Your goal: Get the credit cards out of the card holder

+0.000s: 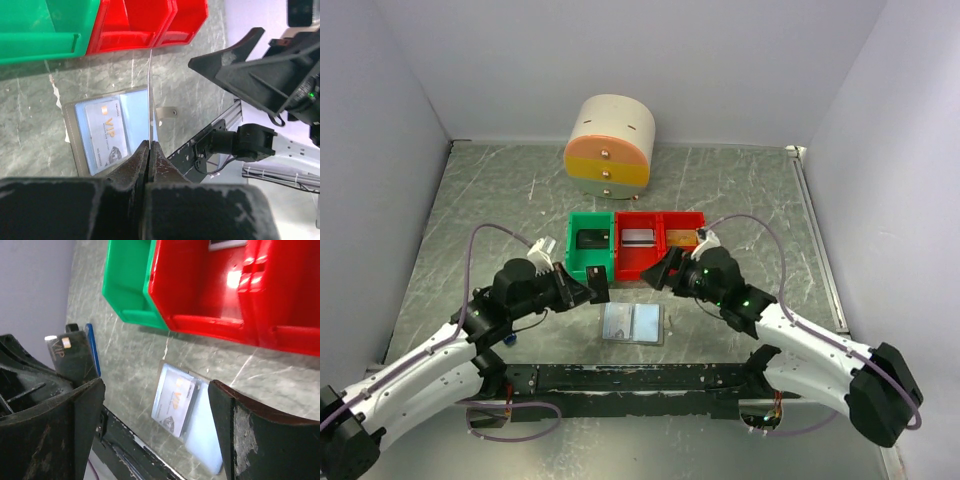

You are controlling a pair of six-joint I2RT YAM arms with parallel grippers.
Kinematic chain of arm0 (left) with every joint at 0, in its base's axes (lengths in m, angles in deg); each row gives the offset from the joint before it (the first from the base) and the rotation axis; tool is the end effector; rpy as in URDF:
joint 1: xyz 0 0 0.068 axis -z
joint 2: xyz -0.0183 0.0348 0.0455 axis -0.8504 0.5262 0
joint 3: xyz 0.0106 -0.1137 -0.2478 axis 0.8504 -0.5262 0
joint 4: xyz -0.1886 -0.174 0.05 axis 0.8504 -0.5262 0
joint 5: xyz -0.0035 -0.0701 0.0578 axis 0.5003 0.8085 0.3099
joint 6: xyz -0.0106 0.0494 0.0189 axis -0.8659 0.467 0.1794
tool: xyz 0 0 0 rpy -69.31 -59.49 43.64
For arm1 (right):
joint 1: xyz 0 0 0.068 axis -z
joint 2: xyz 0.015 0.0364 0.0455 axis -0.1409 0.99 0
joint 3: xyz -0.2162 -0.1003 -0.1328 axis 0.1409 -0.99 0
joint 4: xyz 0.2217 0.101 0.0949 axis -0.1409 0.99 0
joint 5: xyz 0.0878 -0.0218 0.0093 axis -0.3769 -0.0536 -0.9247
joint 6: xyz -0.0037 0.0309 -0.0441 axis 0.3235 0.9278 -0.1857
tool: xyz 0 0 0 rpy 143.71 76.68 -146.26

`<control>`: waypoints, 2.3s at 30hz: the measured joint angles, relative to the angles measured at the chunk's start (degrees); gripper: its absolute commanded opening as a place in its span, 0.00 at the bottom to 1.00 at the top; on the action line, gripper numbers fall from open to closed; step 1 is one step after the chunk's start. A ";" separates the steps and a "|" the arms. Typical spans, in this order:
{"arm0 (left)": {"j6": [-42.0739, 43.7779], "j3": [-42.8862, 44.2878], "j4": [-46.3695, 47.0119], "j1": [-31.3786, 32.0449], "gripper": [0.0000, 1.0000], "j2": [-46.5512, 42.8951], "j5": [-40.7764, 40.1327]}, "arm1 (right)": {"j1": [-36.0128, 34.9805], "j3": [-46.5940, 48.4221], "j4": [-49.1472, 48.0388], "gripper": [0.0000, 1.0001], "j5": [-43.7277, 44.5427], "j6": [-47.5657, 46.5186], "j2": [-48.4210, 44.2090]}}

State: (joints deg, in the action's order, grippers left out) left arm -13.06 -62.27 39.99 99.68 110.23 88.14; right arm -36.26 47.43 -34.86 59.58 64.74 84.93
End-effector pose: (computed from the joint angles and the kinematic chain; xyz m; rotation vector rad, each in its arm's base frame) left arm 0.1238 -0.1167 0.2222 -0.1663 2.2138 -1.1868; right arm 0.1498 0.1473 0.2157 0.1489 2.1818 1.0610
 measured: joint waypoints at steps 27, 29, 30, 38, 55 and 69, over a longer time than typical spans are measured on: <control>-7.04 -6.51 37.55 -7.87 0.07 9.22 32.74 | 6.99 -9.22 -41.11 0.47 -33.88 13.70 6.51; -6.97 -6.51 37.55 -7.87 0.07 9.18 32.76 | 6.60 -8.44 -42.21 0.44 -34.38 13.94 7.39; -6.97 -6.51 37.55 -7.87 0.07 9.18 32.79 | 6.47 -8.15 -42.71 0.42 -34.53 14.03 7.72; -8.35 -6.54 41.79 -7.87 0.07 9.97 33.38 | 5.18 -7.02 -47.23 0.29 -35.91 15.87 11.50; -8.81 -6.91 41.70 -7.87 0.07 8.07 33.70 | 1.97 -6.95 -57.07 0.09 -35.21 19.93 16.48; -7.61 -6.91 39.76 -7.87 0.12 7.41 33.90 | 1.92 -6.95 -55.76 0.00 -33.29 19.74 15.69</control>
State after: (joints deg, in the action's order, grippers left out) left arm -20.67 -69.18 79.74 91.81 117.64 122.04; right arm -34.34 40.48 -90.62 26.29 84.48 100.62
